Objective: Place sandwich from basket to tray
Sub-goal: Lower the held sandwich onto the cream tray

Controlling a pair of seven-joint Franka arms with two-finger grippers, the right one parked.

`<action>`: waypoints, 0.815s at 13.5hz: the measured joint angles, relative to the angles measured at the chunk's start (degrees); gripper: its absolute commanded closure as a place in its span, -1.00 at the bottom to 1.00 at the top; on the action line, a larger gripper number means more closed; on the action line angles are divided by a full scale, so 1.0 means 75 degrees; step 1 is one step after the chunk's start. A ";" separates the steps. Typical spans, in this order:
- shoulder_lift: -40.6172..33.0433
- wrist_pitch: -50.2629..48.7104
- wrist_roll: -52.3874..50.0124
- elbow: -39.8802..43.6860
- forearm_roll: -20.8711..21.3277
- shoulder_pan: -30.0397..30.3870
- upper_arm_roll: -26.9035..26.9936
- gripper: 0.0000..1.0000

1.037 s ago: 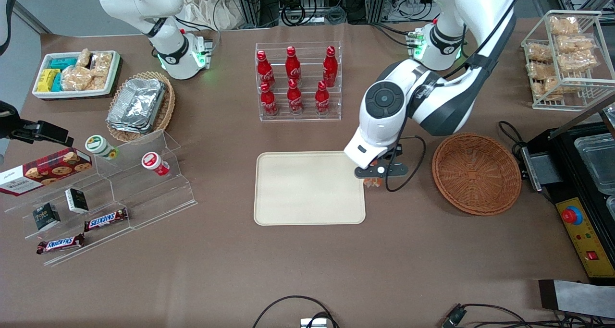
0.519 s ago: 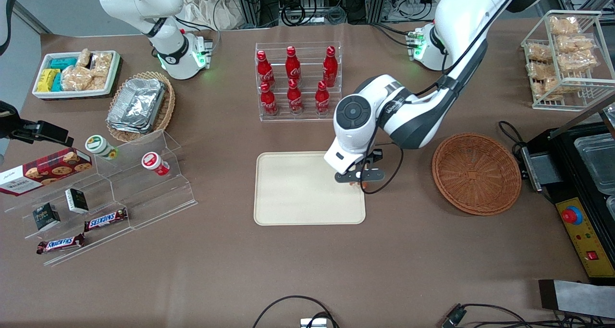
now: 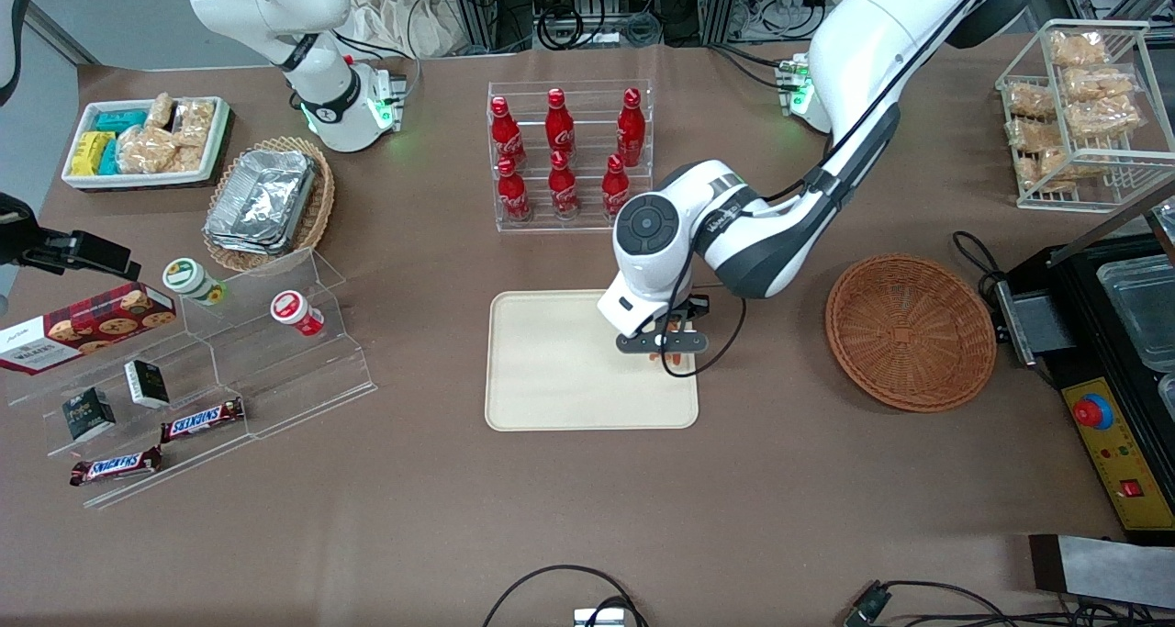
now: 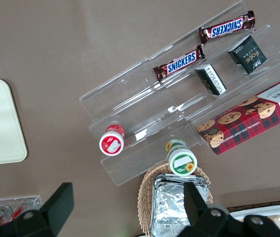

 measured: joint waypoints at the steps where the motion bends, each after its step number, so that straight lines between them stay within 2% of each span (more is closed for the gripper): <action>1: 0.0059 0.0106 0.0000 0.0002 0.0019 -0.0025 0.0001 0.87; 11: 0.0833 0.0433 0.0007 0.0459 0.0379 -0.0157 0.0002 0.76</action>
